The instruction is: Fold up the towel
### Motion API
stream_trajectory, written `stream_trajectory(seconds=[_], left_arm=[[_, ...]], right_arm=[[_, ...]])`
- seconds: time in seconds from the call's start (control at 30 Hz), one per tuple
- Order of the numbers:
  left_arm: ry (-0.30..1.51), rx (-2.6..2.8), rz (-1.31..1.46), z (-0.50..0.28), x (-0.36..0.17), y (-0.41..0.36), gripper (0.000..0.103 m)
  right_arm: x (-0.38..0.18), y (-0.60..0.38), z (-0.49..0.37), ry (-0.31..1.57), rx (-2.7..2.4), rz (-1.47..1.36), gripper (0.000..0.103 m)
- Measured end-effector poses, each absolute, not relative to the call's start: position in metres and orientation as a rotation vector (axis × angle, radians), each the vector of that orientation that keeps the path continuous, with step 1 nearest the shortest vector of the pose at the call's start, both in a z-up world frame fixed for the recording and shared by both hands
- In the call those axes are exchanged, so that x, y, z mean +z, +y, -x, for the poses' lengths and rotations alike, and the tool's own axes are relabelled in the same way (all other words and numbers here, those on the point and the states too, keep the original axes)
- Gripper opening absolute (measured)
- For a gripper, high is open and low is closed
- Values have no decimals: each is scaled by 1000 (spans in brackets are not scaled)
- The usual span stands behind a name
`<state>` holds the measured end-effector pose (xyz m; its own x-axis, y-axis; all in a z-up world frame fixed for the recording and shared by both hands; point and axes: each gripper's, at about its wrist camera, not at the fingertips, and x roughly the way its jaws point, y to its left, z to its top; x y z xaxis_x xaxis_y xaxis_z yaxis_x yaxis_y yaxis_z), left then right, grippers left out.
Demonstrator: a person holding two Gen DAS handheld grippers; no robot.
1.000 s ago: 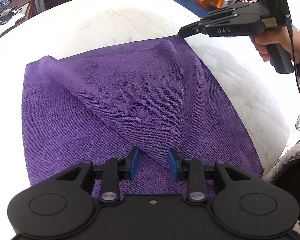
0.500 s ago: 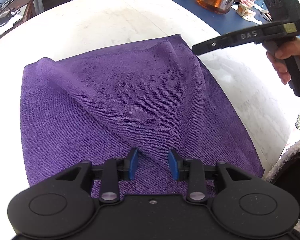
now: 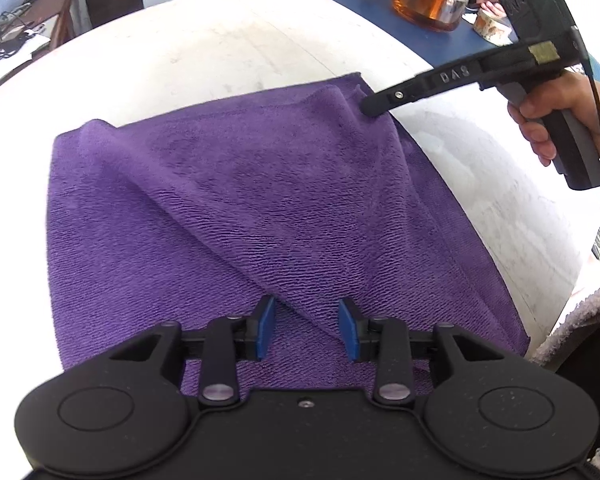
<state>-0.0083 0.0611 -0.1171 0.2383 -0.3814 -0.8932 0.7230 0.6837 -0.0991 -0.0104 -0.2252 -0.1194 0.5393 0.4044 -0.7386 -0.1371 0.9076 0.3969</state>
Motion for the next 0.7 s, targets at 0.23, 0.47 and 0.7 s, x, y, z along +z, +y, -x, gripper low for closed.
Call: stream_trajectory(seconds=[0.23, 0.47, 0.7], left_arm=[[1101, -754, -376, 7, -117, 72, 33], [1105, -759, -379, 8, -120, 70, 33], [1107, -761, -383, 8, -121, 67, 33]], right_arm=[[-95, -217, 12, 868, 331, -210, 4], [-91, -221, 1, 852, 305, -171, 4], [-113, -224, -3, 908, 287, -169, 4]])
